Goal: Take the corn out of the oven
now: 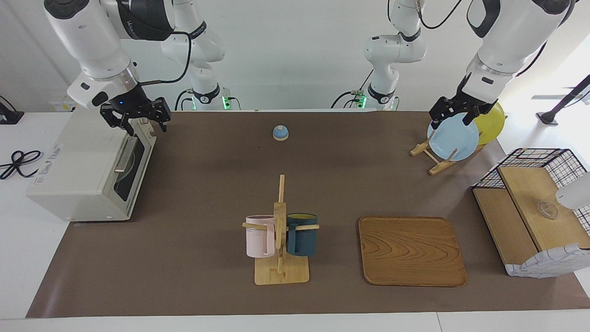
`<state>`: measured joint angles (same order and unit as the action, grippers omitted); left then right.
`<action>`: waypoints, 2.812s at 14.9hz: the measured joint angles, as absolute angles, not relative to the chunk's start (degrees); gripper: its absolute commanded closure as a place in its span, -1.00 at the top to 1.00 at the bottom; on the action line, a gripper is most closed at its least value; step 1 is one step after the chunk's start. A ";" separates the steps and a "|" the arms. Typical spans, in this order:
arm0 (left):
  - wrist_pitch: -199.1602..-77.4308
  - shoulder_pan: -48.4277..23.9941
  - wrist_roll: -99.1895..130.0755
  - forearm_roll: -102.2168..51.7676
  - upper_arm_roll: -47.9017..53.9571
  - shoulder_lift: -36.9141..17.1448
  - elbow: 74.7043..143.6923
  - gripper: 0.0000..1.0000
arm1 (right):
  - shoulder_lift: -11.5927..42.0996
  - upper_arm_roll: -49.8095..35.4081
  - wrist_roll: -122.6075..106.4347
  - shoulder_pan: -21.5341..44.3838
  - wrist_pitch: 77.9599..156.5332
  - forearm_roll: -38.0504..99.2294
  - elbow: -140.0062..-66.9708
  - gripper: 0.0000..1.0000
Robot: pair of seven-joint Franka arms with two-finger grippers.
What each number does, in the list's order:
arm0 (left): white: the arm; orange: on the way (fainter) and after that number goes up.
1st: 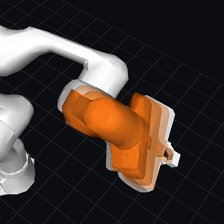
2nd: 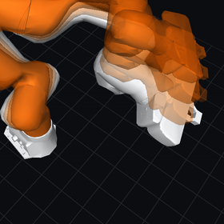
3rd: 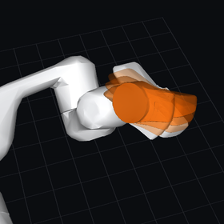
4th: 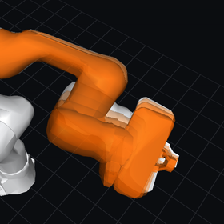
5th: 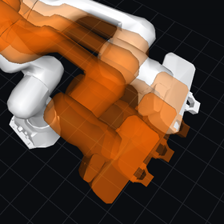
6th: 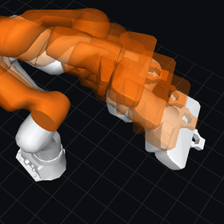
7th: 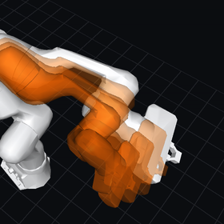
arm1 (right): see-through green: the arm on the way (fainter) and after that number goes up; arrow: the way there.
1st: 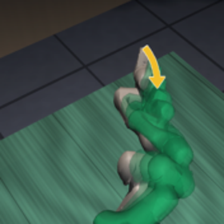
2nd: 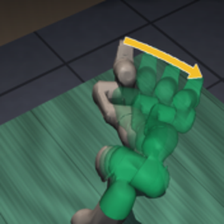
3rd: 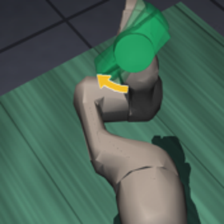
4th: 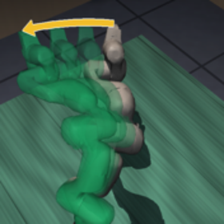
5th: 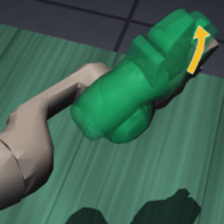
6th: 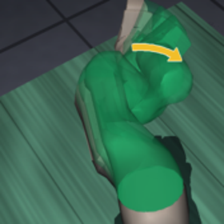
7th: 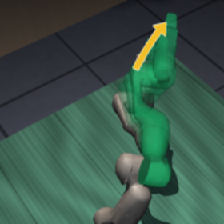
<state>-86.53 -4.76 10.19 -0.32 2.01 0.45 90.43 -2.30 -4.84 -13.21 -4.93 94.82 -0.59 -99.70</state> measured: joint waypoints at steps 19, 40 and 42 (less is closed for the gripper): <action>-86.52 -4.76 10.19 -0.32 2.01 0.45 90.43 1.00 | 1.83 -4.05 -6.01 -13.71 102.51 -8.96 -107.66 -1.00; -86.50 -4.76 10.19 -0.32 2.01 0.45 90.43 1.00 | 2.77 -4.96 -1.74 -6.90 115.69 -1.67 -117.60 -1.00; -86.50 -4.76 10.19 -0.32 2.01 0.45 90.43 1.00 | 3.51 -5.01 -1.12 -6.28 118.32 -1.23 -119.18 -1.00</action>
